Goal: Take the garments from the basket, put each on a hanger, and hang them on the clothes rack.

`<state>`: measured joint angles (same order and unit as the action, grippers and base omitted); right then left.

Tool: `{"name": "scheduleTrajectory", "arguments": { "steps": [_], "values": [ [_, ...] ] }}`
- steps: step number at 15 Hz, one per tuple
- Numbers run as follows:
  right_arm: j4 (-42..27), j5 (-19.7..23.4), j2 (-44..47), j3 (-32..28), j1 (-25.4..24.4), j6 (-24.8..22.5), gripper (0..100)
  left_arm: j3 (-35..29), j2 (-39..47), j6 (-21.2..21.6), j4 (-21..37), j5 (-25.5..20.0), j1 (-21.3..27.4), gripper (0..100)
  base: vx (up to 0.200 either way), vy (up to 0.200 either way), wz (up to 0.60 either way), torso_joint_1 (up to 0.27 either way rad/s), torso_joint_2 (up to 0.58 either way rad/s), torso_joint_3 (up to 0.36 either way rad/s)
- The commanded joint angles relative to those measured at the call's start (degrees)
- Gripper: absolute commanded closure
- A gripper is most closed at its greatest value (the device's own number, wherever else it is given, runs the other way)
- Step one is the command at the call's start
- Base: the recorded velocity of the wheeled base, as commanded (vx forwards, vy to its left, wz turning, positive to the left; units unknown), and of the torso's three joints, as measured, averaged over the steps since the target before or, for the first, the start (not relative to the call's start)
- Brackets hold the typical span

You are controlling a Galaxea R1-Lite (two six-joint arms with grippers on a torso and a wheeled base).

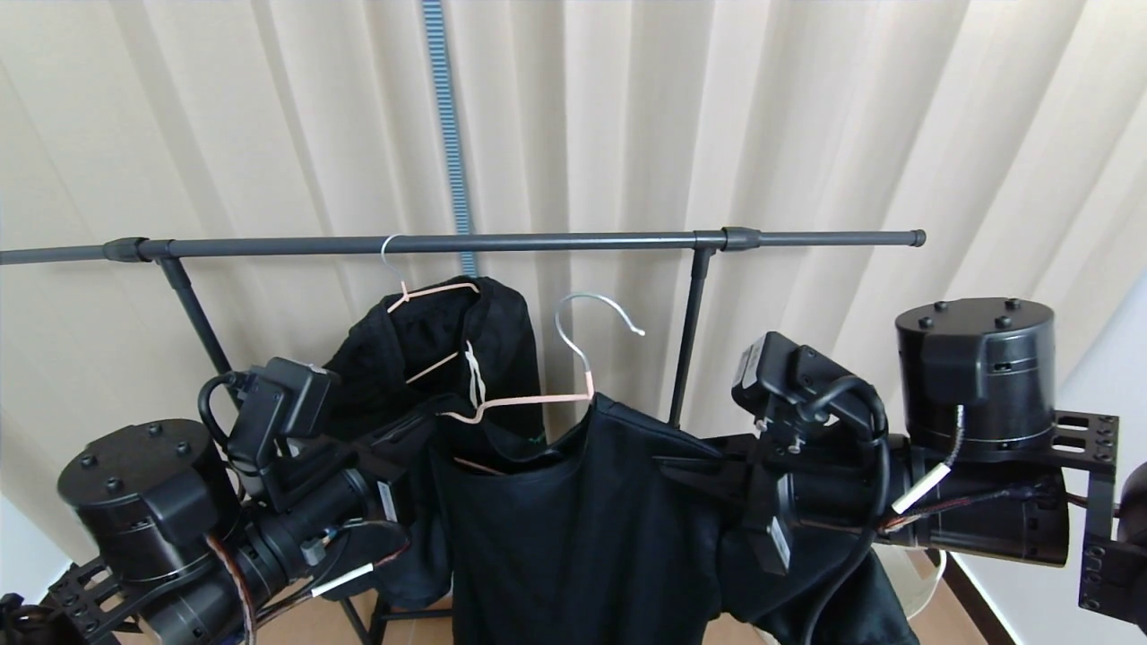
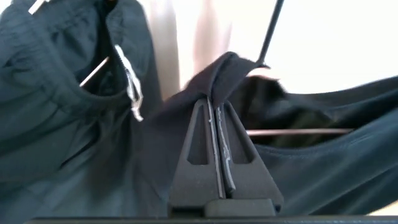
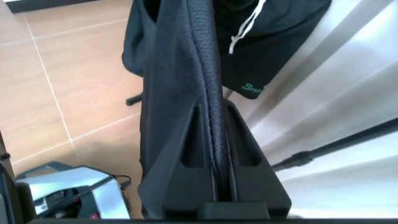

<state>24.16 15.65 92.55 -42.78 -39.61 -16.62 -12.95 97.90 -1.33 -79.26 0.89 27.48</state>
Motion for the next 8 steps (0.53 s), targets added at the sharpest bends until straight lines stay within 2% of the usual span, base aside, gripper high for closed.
{"name": "scheduleTrajectory", "arguments": {
  "steps": [1,8],
  "values": [
    [0.10,1.13,2.63,-0.03,-1.00,0.36,100,0.29,-0.43,0.01,-0.01,0.08,0.82,100,0.000,0.000,0.00,0.000,0.00,0.000],
    [3.35,2.98,4.39,0.77,-1.00,3.43,100,-0.15,-1.05,0.01,0.51,0.16,0.47,100,0.000,0.000,0.00,0.000,0.00,0.000]
  ]
}}
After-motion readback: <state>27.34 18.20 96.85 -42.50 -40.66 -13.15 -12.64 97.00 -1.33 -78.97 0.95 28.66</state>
